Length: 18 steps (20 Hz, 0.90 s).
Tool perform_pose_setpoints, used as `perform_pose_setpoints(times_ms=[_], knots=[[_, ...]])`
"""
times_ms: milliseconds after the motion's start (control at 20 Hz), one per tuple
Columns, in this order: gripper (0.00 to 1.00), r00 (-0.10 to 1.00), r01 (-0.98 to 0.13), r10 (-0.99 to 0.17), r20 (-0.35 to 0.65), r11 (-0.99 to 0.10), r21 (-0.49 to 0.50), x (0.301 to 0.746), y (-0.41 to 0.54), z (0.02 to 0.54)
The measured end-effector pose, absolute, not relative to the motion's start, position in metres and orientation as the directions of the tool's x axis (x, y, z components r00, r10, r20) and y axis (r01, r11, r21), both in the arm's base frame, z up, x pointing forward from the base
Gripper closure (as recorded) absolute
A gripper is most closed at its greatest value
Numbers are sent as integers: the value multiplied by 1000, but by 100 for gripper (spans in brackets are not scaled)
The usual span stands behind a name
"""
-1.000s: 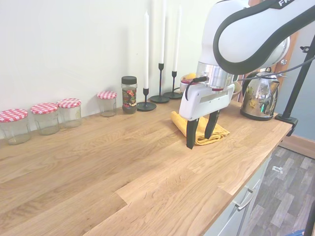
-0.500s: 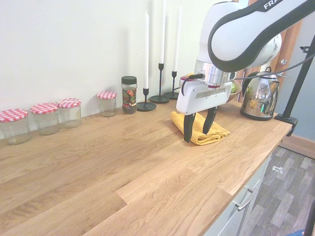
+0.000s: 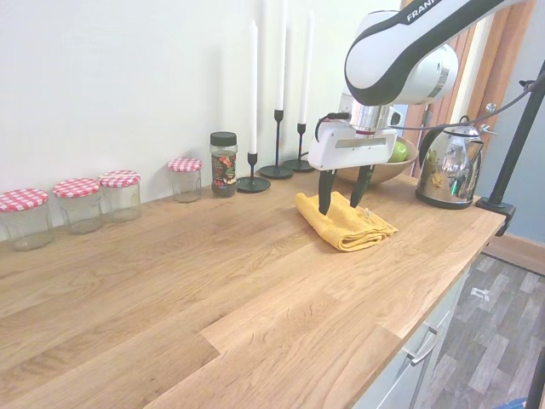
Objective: Wipe the counter
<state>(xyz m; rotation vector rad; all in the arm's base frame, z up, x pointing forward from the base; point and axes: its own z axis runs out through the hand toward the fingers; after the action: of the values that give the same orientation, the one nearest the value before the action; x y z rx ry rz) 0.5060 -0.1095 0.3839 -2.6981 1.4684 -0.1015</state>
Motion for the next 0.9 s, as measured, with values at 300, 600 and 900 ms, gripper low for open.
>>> perform_pose_setpoints(times_ms=[300,600,900], knots=[[0,512,-855,-859,13,-510,-96,515,-153,382],[0,488,-870,-873,-2,-486,-88,515,-175,371],[0,473,-880,-881,-24,-471,-67,523,-185,351]])
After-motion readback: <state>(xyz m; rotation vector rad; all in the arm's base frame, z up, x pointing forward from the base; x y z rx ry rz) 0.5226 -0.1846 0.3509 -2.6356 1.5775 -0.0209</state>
